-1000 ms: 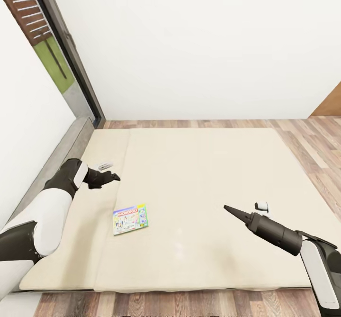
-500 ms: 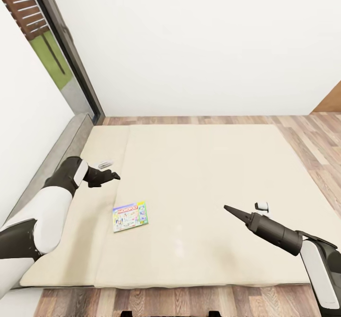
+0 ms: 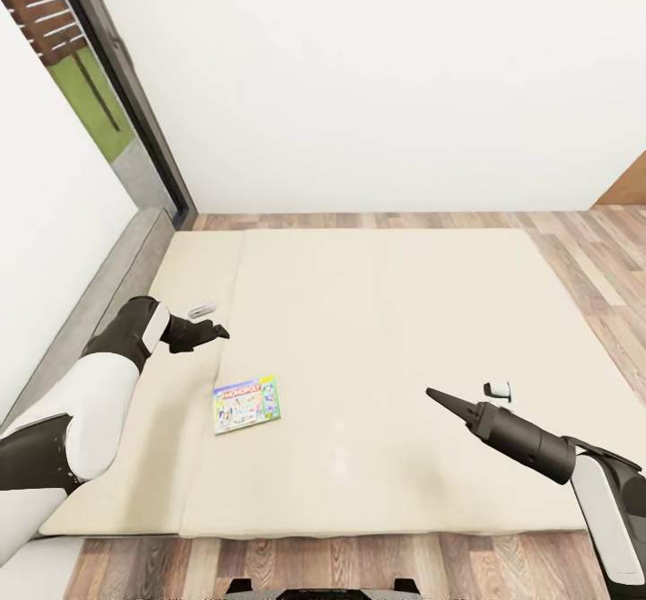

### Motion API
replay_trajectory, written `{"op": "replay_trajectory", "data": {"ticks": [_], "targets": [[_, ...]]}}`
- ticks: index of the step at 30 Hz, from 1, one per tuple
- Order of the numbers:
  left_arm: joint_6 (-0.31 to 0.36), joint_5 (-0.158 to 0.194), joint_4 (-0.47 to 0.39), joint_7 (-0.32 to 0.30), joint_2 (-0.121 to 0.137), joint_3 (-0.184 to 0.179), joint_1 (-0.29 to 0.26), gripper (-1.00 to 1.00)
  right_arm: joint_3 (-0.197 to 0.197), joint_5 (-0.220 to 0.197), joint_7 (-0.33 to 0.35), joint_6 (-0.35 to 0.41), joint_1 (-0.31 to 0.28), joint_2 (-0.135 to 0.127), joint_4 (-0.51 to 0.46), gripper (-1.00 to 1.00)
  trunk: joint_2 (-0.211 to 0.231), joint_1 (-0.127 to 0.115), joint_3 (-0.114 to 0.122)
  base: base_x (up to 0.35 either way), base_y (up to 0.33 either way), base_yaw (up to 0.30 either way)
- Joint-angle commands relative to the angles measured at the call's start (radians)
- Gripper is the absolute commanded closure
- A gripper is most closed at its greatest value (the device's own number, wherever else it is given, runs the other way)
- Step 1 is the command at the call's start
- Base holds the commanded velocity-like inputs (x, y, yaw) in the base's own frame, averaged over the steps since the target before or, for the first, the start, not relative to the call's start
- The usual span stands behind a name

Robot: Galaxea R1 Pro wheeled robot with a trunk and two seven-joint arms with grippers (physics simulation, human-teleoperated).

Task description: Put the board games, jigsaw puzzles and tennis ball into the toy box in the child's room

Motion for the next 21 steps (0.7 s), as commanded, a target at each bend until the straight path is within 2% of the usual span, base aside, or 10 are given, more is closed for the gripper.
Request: {"op": "replay_trajectory", "data": {"ticks": [1,6,17,21], "targets": [[0.002,-0.003,-0.001,-0.003,0.000,0.005,-0.001,-1.00,-0.004,0.000,0.004,0.004,-0.001,0.000,0.000,-1.00,-0.002,0.000,-0.003,0.000,0.000,0.000],[-0.009,-0.003,-0.001,-0.003,-0.001,0.004,-0.001,-1.00,-0.022,0.000,0.008,0.004,-0.001,0.000,0.001,-1.00,-0.002,0.000,-0.011,0.000,0.000,0.000],[-0.015,-0.003,0.000,-0.003,-0.003,0.008,-0.001,-1.00,-0.027,0.001,0.009,0.004,-0.001,0.000,0.001,-1.00,-0.002,0.000,-0.030,0.000,0.000,0.000],[-0.045,-0.001,0.004,-0.002,-0.003,0.008,-0.001,-1.00,-0.028,0.001,0.009,0.004,-0.001,0.000,0.001,-1.00,-0.002,0.000,-0.036,0.000,0.000,0.000]]}}
